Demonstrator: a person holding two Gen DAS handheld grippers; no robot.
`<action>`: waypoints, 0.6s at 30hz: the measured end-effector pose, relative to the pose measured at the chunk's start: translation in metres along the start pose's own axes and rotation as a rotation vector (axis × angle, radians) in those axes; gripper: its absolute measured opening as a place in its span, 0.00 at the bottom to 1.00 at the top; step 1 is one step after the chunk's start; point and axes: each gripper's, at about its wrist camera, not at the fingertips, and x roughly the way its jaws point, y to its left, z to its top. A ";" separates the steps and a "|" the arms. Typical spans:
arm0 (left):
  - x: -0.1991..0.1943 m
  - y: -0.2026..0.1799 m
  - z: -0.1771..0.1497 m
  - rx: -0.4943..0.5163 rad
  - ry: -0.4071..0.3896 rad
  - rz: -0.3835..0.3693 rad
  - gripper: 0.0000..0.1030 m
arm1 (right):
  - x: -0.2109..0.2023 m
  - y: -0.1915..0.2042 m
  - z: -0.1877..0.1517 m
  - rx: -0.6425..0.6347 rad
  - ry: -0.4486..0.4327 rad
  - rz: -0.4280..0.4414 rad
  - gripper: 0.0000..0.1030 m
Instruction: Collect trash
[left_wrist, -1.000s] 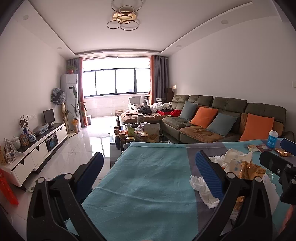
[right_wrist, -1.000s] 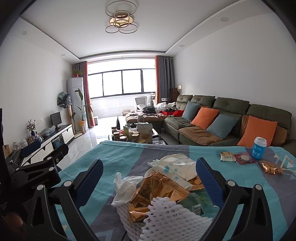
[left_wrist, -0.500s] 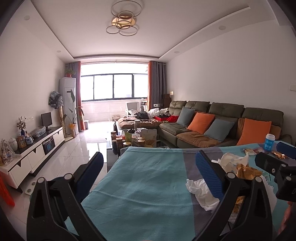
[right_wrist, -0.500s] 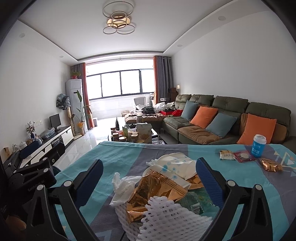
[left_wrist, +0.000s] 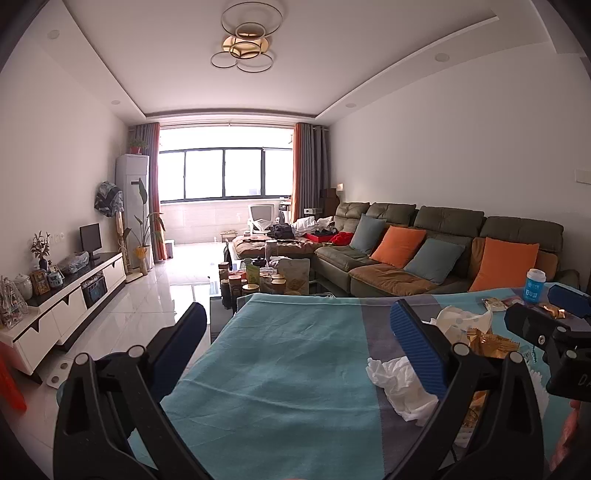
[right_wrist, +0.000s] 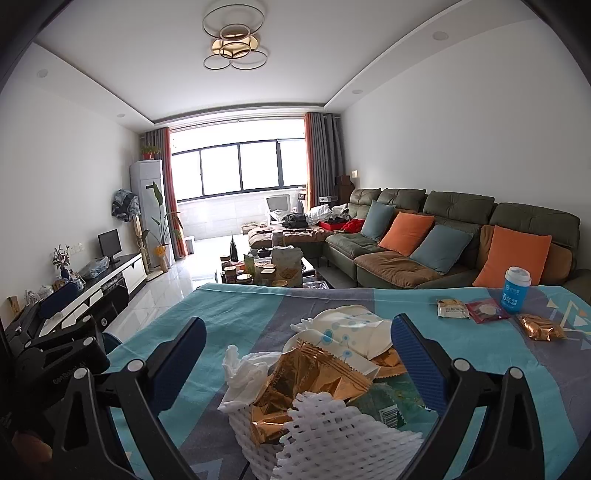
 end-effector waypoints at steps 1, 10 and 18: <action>0.000 0.000 0.000 -0.002 0.002 -0.001 0.95 | 0.000 0.000 0.000 0.000 0.001 0.000 0.94; 0.001 0.000 0.000 -0.001 0.004 -0.003 0.95 | -0.001 -0.001 0.000 0.004 -0.004 -0.002 0.94; 0.001 0.001 0.000 -0.004 0.004 -0.005 0.95 | -0.001 -0.001 -0.001 0.005 -0.003 -0.005 0.94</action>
